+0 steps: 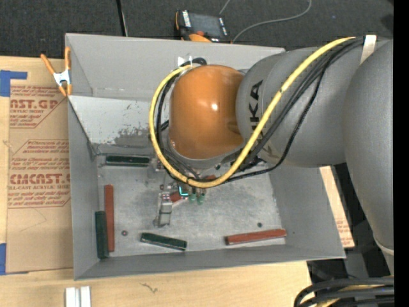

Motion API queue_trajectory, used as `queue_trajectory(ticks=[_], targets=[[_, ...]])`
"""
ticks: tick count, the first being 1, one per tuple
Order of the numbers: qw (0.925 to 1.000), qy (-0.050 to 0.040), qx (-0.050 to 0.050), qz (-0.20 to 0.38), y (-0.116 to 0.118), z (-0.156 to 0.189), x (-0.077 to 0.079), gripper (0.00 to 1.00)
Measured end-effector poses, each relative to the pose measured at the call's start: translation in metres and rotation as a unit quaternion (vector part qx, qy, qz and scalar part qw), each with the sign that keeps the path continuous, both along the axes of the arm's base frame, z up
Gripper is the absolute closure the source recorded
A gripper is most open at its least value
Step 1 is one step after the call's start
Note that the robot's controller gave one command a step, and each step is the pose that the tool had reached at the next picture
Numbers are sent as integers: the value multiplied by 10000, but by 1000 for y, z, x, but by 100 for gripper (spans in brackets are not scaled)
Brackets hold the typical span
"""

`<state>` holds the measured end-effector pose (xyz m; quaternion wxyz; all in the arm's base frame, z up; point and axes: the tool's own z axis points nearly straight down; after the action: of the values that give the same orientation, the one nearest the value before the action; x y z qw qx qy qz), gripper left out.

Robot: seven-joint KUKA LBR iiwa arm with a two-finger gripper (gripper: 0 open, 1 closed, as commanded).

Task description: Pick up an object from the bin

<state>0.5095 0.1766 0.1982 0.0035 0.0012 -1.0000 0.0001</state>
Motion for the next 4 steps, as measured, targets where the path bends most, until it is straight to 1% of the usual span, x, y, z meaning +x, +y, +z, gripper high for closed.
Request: queue_trajectory(ticks=[1, 2, 3, 4], targets=[[9908, -2, 2, 1351, -37, -100, -22, 0], [9406, -36, 27, 3394, 14, -129, -14, 0], [9411, -33, 25, 3380, 12, -129, -14, 100], [9358, -54, 26, 3524, 64, -121, 0, 100]])
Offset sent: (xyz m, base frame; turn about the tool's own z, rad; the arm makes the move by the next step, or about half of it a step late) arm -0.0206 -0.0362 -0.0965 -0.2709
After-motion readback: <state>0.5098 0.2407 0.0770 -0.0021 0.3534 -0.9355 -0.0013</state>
